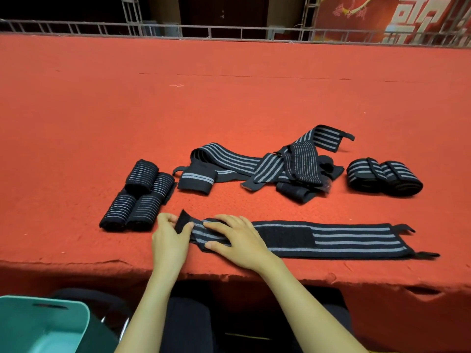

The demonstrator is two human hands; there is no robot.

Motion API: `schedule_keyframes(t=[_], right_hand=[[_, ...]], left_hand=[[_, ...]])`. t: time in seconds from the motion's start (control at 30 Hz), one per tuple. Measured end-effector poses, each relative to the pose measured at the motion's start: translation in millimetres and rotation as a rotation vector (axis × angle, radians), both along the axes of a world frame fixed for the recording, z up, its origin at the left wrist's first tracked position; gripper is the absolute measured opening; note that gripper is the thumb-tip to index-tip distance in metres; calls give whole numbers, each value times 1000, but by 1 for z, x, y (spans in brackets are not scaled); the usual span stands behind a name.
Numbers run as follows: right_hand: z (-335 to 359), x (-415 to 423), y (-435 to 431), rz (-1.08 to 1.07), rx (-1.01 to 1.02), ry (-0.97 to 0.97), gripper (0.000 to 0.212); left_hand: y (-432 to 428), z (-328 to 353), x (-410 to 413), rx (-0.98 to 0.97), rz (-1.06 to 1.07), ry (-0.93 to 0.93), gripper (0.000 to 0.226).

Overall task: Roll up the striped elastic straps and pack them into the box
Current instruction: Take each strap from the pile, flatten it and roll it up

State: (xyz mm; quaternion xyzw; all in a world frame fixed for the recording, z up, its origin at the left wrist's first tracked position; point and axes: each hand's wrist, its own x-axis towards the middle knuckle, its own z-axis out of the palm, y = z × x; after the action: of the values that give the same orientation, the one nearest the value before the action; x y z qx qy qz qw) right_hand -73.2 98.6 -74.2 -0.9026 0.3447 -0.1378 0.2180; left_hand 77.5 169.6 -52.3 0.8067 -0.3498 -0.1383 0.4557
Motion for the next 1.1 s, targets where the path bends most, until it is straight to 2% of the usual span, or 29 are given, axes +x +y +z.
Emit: schedule_keyframes(t=[0.13,0.23,0.3,0.4,0.47,0.53,0.6,0.73,0.83,0.93,1.1], right_hand=[[0,0,0,-8,4,-32,51],[-3,0,-2,-14,-12,-40,51],[-5,1,-3,-19,-36,-40,52],[-7,0,-3,-20,-41,-53,55],[-7,-4,-4,-3,-38,-48,64],[-3,-14,-4,17,-46,-3,66],[3,-31,-7,6,-41,78,62],[6,-69,-16,-97,-31,140,80],[1,-85,-17,-144,-7,70,75],[-3,-86,-14,-154,-43,49,76],[-5,-85,-12,-183,-54,22,72]], left_hand=[[11,4,-19,-335,15,192,21],[15,-5,-29,-445,-60,351,26],[16,-11,-33,-456,-102,361,26],[15,-15,-36,-411,-159,262,31],[13,-17,-38,-375,-208,106,28],[12,-20,-39,-358,-229,-57,22],[10,-23,-38,-367,-213,-141,17],[9,-23,-38,-404,-123,-122,22],[8,-23,-45,-409,-130,-139,29],[1,-22,-52,-364,-229,-255,34],[-6,-21,-62,-231,-412,-247,33]])
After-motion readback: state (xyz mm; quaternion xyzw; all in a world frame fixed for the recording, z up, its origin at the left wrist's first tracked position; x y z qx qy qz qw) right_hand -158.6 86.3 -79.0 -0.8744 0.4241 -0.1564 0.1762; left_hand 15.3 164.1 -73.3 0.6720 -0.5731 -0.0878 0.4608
